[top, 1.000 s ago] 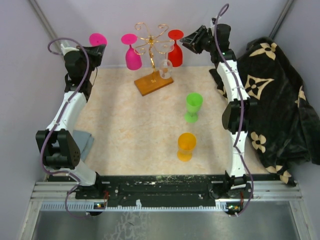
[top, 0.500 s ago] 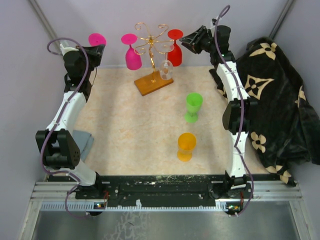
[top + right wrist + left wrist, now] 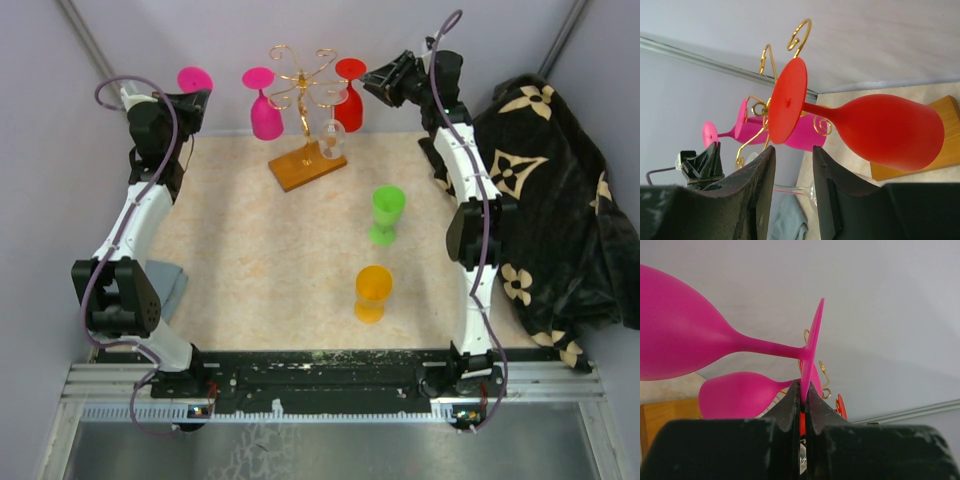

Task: Place the wine glass upside down on the wine glass rack
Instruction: Adjust the wine rack at the center of the board.

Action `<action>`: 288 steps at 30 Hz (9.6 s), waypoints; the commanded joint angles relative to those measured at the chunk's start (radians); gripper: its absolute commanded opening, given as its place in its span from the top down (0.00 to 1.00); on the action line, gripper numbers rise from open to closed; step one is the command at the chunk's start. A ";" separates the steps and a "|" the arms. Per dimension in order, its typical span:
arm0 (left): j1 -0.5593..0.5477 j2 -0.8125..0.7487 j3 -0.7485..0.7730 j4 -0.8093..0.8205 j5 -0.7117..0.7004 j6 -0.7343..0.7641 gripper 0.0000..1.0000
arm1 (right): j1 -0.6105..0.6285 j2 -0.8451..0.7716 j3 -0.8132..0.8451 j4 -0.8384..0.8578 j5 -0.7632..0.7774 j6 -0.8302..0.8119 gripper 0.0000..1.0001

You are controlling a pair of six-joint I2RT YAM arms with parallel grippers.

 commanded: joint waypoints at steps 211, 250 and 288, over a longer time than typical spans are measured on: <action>0.009 0.098 0.102 0.033 0.017 -0.022 0.96 | 0.160 -0.309 -0.256 0.013 0.347 0.088 1.00; -0.008 0.125 0.122 0.026 0.026 -0.038 0.97 | 0.179 -0.503 -0.501 0.019 0.396 0.173 1.00; -0.012 0.114 0.114 0.019 0.019 -0.047 0.97 | 0.192 -0.481 -0.444 -0.039 0.408 0.278 1.00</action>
